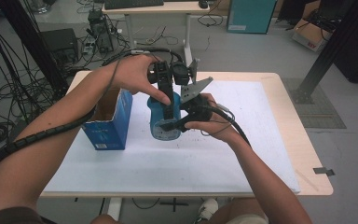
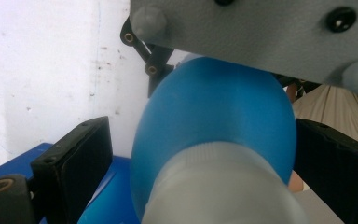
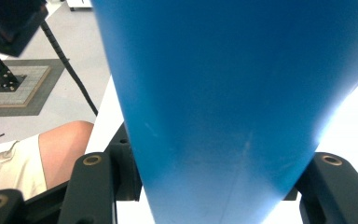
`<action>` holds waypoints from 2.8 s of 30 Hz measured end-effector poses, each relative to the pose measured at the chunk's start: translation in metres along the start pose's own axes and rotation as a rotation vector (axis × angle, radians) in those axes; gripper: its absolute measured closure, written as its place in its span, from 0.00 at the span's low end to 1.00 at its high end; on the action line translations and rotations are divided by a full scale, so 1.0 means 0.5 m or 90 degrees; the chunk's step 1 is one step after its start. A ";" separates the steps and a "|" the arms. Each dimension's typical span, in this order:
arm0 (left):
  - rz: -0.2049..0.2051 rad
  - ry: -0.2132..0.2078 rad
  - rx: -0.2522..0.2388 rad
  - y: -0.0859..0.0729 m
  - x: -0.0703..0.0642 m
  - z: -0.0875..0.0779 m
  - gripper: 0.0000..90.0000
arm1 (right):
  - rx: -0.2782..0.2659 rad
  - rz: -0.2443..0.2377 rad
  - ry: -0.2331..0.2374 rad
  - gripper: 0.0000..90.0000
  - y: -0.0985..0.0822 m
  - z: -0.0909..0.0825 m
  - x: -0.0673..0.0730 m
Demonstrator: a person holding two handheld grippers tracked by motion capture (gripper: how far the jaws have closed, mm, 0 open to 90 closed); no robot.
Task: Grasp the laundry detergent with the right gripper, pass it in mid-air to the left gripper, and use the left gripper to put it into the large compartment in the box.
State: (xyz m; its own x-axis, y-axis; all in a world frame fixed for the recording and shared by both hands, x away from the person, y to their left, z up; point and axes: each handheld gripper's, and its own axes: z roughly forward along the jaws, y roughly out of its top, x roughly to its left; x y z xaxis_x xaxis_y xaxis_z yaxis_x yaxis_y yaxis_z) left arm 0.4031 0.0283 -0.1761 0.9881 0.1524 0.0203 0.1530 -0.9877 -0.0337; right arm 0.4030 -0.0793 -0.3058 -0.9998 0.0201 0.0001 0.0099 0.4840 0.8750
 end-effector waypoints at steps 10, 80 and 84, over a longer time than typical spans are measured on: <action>-0.004 0.004 -0.003 0.003 -0.002 0.007 0.16 | 0.006 0.013 0.001 0.47 0.000 -0.003 0.003; -0.051 -0.014 -0.038 0.005 -0.012 0.026 0.41 | 0.001 -0.010 0.015 0.46 -0.009 0.002 -0.005; -0.052 -0.010 -0.041 0.003 -0.012 0.027 0.41 | 0.006 0.002 0.016 0.46 -0.010 0.002 -0.003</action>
State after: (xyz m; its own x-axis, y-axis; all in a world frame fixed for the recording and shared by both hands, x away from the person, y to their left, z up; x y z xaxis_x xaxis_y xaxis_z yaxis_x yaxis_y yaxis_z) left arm 0.3976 0.0264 -0.1898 0.9726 0.2323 0.0048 0.2321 -0.9722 0.0322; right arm 0.4042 -0.0810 -0.3104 -0.9999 -0.0003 0.0148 0.0127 0.4927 0.8701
